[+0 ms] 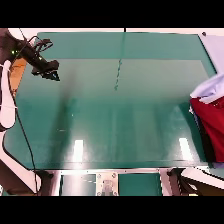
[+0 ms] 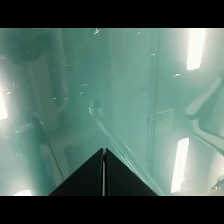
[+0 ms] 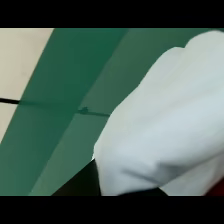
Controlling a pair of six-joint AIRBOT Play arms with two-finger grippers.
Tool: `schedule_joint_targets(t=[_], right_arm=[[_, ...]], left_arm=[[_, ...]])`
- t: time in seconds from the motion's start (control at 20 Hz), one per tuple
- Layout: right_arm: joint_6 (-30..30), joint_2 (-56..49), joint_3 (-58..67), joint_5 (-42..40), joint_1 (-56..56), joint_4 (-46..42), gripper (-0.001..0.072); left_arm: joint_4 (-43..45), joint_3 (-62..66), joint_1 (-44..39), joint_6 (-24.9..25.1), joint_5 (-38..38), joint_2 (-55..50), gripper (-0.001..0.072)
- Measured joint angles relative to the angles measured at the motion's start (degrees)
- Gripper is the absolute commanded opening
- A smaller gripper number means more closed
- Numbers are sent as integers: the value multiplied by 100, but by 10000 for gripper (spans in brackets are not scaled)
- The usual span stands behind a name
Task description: Fold the shirts.
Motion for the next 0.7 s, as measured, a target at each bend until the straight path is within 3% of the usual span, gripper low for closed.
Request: schedule_joint_targets(t=[0.4,0.7], right_arm=[[103,1438,-1834,332,-1891,-518,19],[116,2004,-3272,422,-2345,-1681,19]], left_arm=[[-219,0,0,0,-7,0,26],[-603,0,0,0,-24,0,27]])
